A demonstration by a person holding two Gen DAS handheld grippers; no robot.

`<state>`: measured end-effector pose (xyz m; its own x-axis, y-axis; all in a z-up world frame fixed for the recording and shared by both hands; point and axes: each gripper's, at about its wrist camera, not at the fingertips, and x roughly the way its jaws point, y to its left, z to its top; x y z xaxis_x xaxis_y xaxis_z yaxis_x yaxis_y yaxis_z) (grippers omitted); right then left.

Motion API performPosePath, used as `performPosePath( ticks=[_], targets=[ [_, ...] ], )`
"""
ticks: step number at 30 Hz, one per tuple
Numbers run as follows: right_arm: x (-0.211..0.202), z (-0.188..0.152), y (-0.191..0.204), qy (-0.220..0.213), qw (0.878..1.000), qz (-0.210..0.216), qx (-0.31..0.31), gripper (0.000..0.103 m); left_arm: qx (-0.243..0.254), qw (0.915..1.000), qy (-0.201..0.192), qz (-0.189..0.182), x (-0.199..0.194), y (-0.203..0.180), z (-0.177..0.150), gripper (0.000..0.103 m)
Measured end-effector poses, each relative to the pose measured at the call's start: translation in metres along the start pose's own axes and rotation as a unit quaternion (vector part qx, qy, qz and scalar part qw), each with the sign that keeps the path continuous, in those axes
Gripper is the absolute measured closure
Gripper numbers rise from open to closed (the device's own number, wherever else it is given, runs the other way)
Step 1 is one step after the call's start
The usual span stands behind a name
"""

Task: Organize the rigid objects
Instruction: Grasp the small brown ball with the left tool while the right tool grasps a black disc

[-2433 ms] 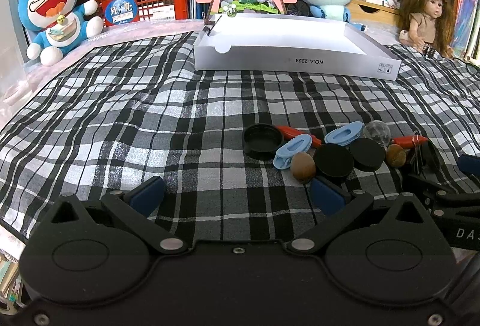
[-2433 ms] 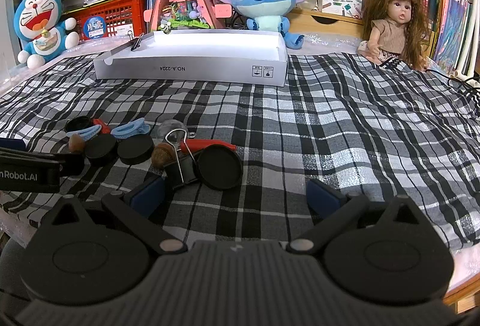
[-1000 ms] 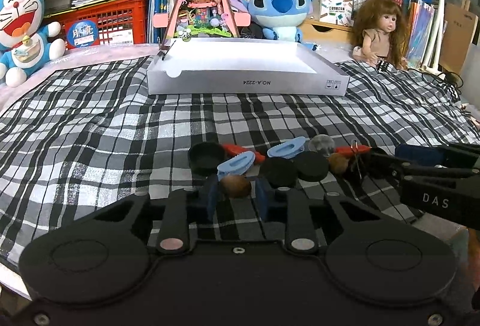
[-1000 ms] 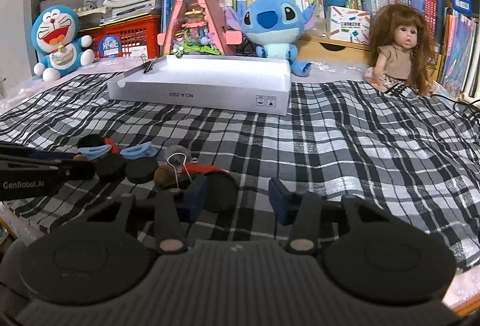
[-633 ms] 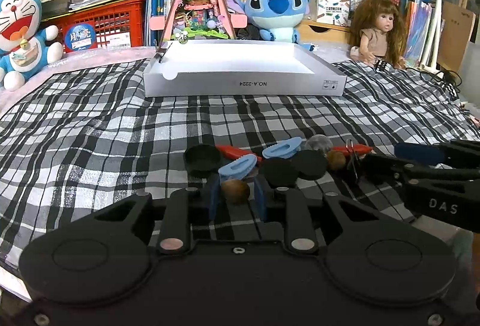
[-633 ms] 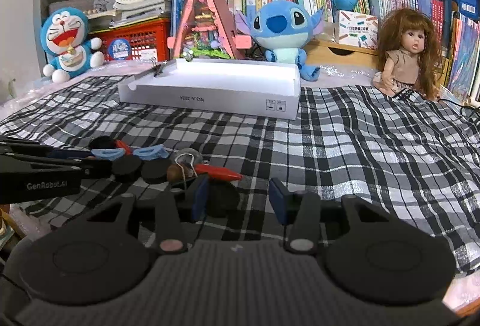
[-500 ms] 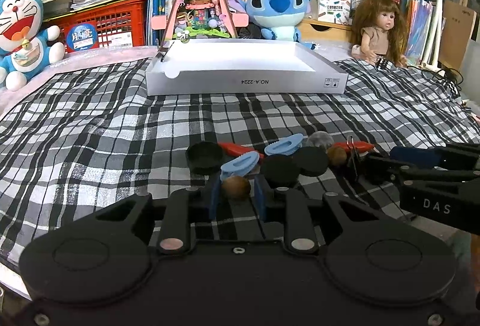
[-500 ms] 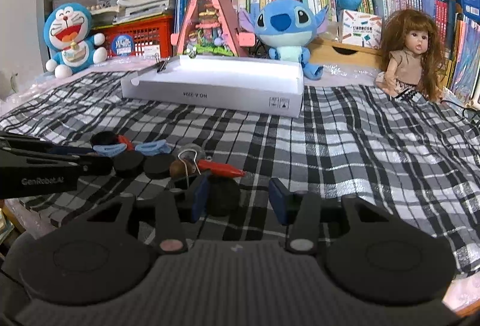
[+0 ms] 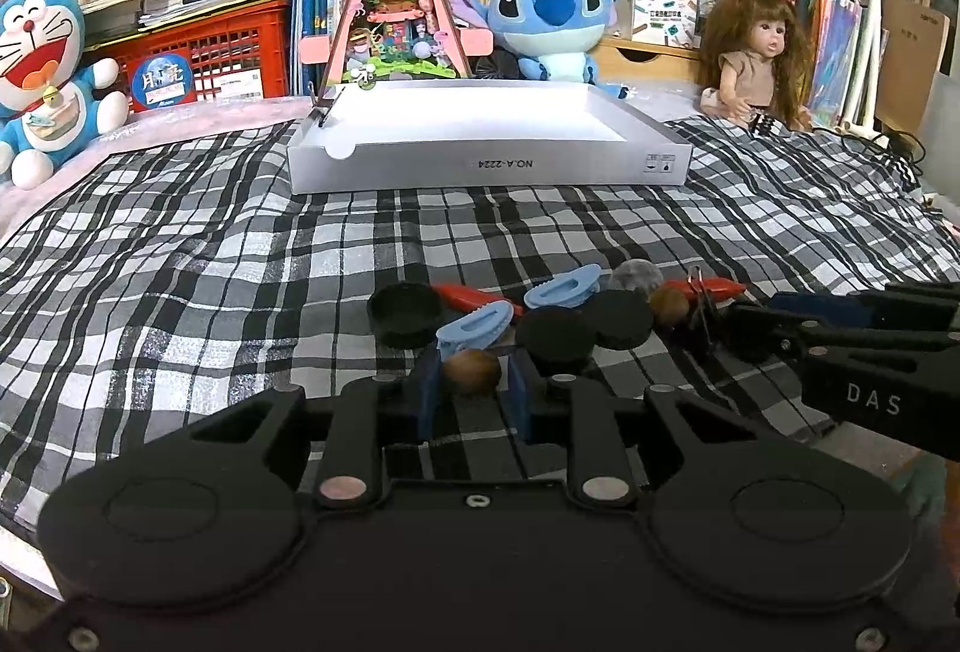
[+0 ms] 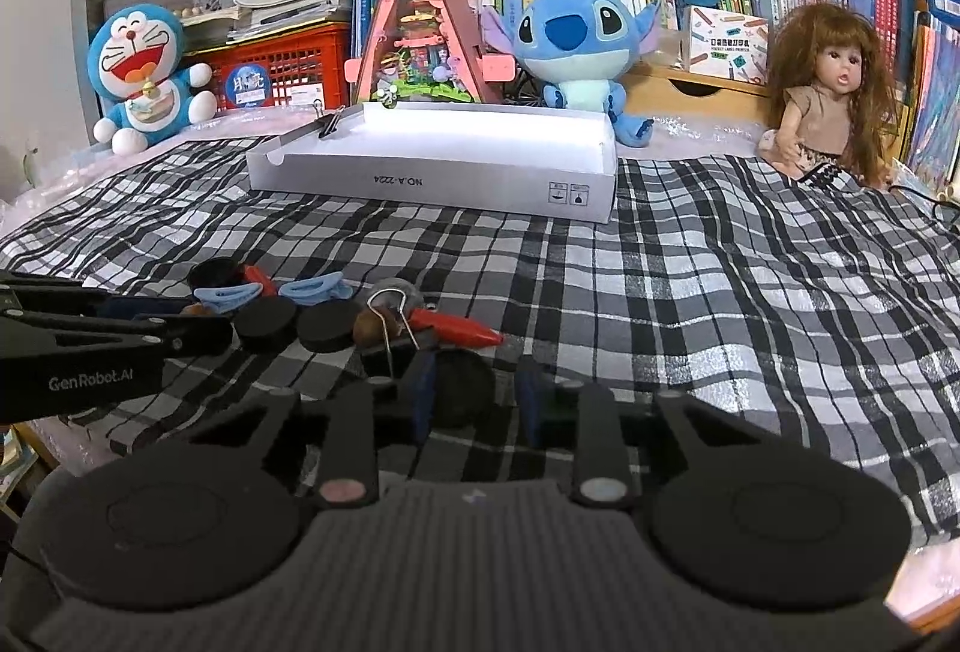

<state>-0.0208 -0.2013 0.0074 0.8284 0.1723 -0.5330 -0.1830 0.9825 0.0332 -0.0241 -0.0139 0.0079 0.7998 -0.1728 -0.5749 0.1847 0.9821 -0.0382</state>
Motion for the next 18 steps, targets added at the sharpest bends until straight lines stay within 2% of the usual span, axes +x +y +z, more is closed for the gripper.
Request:
performPosePath(
  ticks=[5, 9, 18],
  targets=[
    [-0.005, 0.000, -0.001, -0.003, 1.000, 0.015, 0.013, 0.064, 0.002, 1.0000, -0.002, 0.003, 0.000, -0.001, 0.000, 0.080],
    [-0.003, -0.001, 0.002, 0.002, 1.000, 0.017, 0.007, 0.052, 0.003, 1.0000, -0.002, 0.002, 0.000, -0.001, 0.000, 0.080],
    [-0.004, -0.006, 0.013, 0.005, 1.000, 0.024, -0.014, 0.048, 0.000, 1.0000, -0.005, 0.002, -0.002, 0.000, -0.002, 0.080]
  ],
)
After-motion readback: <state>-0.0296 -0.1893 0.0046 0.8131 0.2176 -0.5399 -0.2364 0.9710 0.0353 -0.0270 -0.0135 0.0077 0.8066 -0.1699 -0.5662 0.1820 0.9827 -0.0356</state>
